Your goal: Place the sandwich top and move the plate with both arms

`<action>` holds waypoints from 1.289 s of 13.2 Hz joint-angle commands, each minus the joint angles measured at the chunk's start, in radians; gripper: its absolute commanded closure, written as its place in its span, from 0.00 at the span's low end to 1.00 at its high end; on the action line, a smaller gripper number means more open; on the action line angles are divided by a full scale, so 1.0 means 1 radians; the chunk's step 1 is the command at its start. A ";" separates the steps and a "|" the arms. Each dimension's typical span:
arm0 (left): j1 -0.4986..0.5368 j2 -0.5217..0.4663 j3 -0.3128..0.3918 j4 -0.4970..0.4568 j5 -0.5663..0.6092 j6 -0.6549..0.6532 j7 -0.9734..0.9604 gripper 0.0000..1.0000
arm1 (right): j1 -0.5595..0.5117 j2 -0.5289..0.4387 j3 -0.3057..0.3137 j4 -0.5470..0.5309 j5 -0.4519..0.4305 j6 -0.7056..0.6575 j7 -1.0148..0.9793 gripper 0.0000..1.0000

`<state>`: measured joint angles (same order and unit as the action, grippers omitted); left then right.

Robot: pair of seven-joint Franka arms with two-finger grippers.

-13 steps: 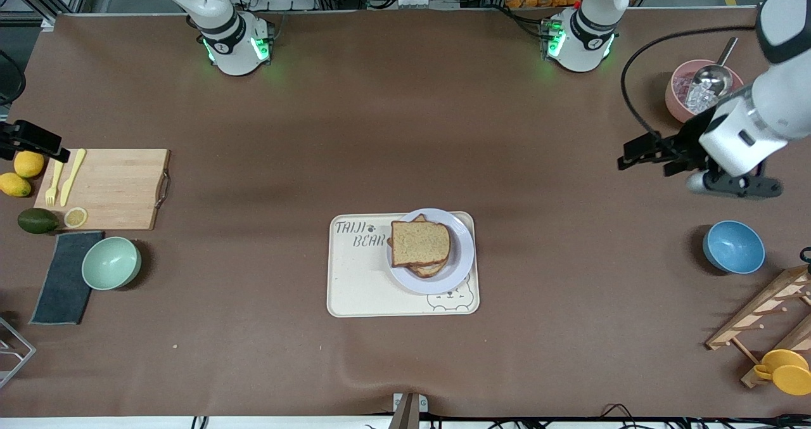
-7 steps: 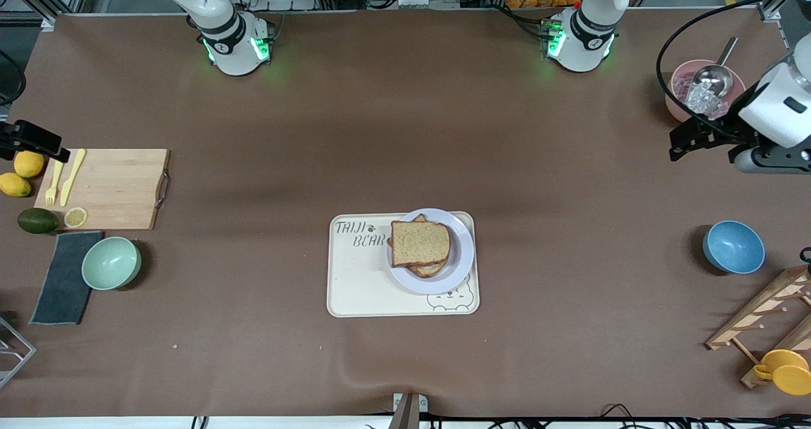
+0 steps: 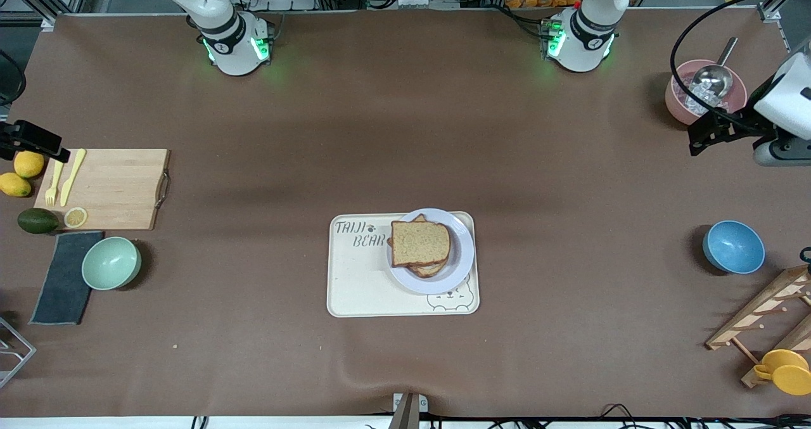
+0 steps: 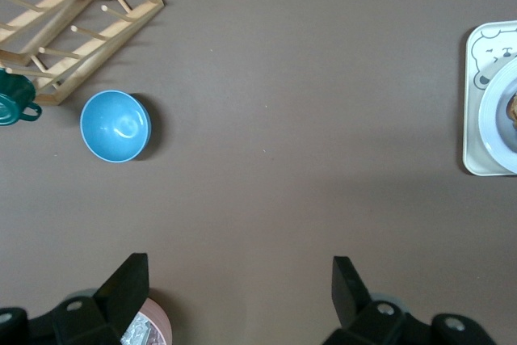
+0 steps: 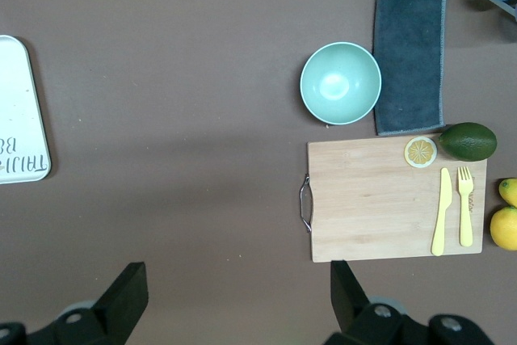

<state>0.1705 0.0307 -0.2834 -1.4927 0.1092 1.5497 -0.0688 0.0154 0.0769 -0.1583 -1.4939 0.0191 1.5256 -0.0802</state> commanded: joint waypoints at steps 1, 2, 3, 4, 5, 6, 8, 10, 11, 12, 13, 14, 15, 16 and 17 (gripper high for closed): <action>-0.150 -0.038 0.162 -0.008 0.018 -0.042 0.011 0.00 | -0.003 0.008 0.003 0.020 -0.011 -0.008 0.017 0.00; -0.149 -0.038 0.164 -0.008 0.015 -0.051 0.009 0.00 | -0.003 0.009 0.003 0.020 -0.013 -0.007 0.017 0.00; -0.151 -0.040 0.164 -0.008 0.006 -0.051 0.006 0.00 | -0.003 0.009 0.003 0.020 -0.011 -0.007 0.017 0.00; -0.154 -0.038 0.164 -0.008 0.004 -0.051 -0.006 0.00 | -0.003 0.009 0.003 0.020 -0.011 -0.008 0.017 0.00; -0.155 -0.038 0.162 -0.009 -0.003 -0.051 -0.008 0.00 | -0.003 0.009 0.003 0.020 -0.011 -0.008 0.017 0.00; -0.149 -0.038 0.164 -0.015 -0.031 -0.051 -0.009 0.00 | -0.002 0.009 0.003 0.020 -0.011 -0.008 0.017 0.00; -0.146 -0.052 0.164 -0.053 -0.058 -0.051 -0.012 0.00 | 0.000 0.009 0.003 0.020 -0.011 -0.007 0.017 0.00; -0.137 -0.051 0.168 -0.052 -0.106 -0.050 -0.017 0.00 | 0.000 0.009 0.003 0.020 -0.011 -0.007 0.017 0.00; -0.138 -0.049 0.168 -0.049 -0.105 -0.051 -0.019 0.00 | 0.000 0.009 0.003 0.020 -0.011 -0.007 0.017 0.00; -0.140 -0.041 0.165 -0.044 -0.097 -0.050 -0.017 0.00 | 0.001 0.009 0.003 0.020 -0.011 -0.008 0.017 0.00; -0.146 -0.034 0.165 -0.028 -0.095 -0.050 -0.016 0.00 | 0.000 0.009 0.003 0.020 -0.011 -0.007 0.016 0.00; -0.147 -0.012 0.164 0.000 -0.094 -0.051 -0.016 0.00 | 0.000 0.009 0.003 0.020 -0.011 -0.008 0.017 0.00; -0.149 -0.006 0.164 0.015 -0.095 -0.051 -0.014 0.00 | -0.002 0.009 0.003 0.020 -0.011 -0.008 0.017 0.00; -0.147 -0.006 0.164 0.015 -0.095 -0.051 -0.014 0.00 | 0.000 0.009 0.003 0.020 -0.011 -0.008 0.017 0.00; -0.147 -0.006 0.164 0.015 -0.097 -0.051 -0.016 0.00 | 0.000 0.009 0.003 0.020 -0.011 -0.008 0.017 0.00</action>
<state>0.0271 0.0100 -0.1227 -1.5082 0.0242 1.5071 -0.0743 0.0154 0.0770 -0.1580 -1.4939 0.0191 1.5256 -0.0802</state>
